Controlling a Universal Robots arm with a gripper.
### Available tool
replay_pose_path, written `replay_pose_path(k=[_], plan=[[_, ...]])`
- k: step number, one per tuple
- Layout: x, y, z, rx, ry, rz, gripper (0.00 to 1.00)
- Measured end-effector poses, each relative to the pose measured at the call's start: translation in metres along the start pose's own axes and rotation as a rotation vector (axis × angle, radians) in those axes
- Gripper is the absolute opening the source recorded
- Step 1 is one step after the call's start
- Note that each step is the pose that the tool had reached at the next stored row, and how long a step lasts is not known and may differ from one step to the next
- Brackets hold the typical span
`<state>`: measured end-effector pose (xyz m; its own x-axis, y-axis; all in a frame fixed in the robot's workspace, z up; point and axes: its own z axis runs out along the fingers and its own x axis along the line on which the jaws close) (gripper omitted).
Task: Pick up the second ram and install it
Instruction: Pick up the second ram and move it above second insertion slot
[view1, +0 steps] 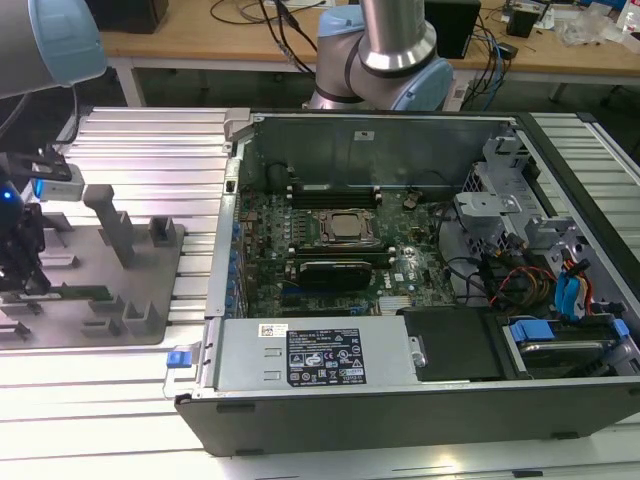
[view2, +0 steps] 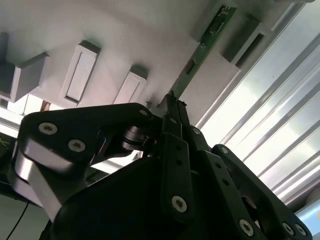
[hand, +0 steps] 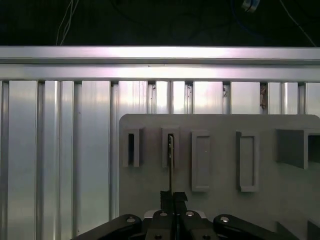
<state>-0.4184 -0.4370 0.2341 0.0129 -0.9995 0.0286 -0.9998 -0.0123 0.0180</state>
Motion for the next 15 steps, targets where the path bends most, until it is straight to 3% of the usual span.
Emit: replay_pose_path(k=[2,6,15], plan=[[0.0002,0.0001,-0.0056,0.0003,0.0,0.0,0.09],[0.0008,0.0005,-0.0285,0.0006,0.0001,0.0,0.09],[0.0017,0.0011,-0.0604,0.0006,0.0001,0.0,0.09]])
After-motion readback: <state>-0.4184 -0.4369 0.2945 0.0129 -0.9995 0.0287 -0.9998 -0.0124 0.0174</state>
